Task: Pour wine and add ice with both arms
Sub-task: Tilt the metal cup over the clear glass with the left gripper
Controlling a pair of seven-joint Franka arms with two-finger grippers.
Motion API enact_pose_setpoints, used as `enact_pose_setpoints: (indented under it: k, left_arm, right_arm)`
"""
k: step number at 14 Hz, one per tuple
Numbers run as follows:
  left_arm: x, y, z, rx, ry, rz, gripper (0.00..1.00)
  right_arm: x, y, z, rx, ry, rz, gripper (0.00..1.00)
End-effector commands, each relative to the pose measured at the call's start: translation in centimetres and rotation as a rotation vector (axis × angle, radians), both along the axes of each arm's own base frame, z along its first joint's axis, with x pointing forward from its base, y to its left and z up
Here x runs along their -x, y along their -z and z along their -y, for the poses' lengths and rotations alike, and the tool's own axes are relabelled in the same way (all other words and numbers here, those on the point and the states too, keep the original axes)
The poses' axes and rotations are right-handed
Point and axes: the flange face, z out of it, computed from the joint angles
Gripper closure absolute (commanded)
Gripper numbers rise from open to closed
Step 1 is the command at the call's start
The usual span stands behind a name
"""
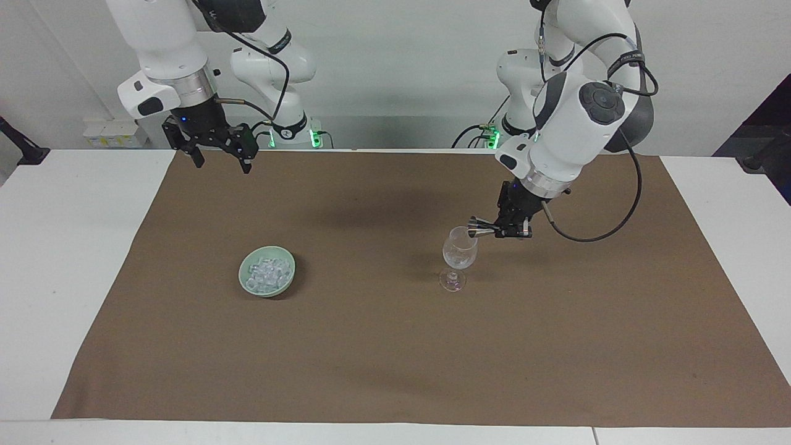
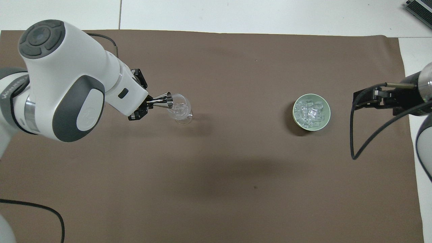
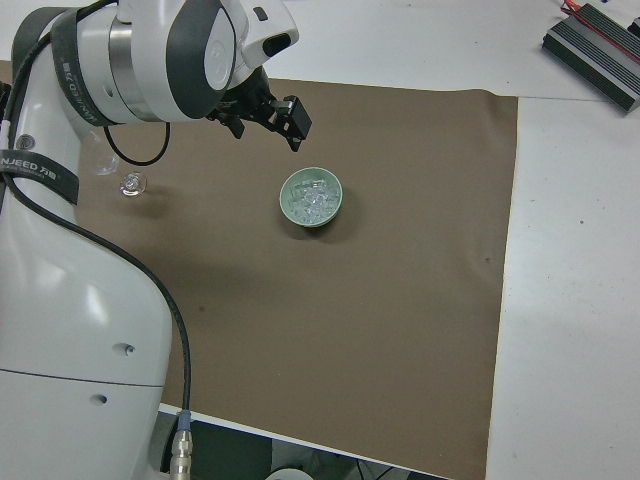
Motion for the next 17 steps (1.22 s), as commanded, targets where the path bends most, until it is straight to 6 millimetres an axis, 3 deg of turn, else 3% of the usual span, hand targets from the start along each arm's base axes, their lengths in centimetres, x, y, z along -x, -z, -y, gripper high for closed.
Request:
enact_pose_setpoints:
  k: [1,4,12,17]
  left_arm:
    - [0.8,-0.8,0.6,-0.075,-0.03,0.002,1.0]
    - [1.5,-0.7,2.3,-0.113,-0.025,0.014,1.0]
    - [2.0,-0.7,3.0,-0.236,-0.047,0.055,1.0]
    - [2.2,-1.7,3.8,-0.264,-0.077,0.089,1.0]
  right_arm:
    - [-0.1,-0.2,0.2,-0.017,-0.008,0.0,0.0]
    - [-0.1,-0.2,0.2,-0.017,-0.008,-0.001,0.0]
    - [-0.2,-0.2,0.3,-0.017,-0.007,0.0,0.0]
    - [-0.2,0.0,0.3,-0.017,-0.007,-0.004,0.0]
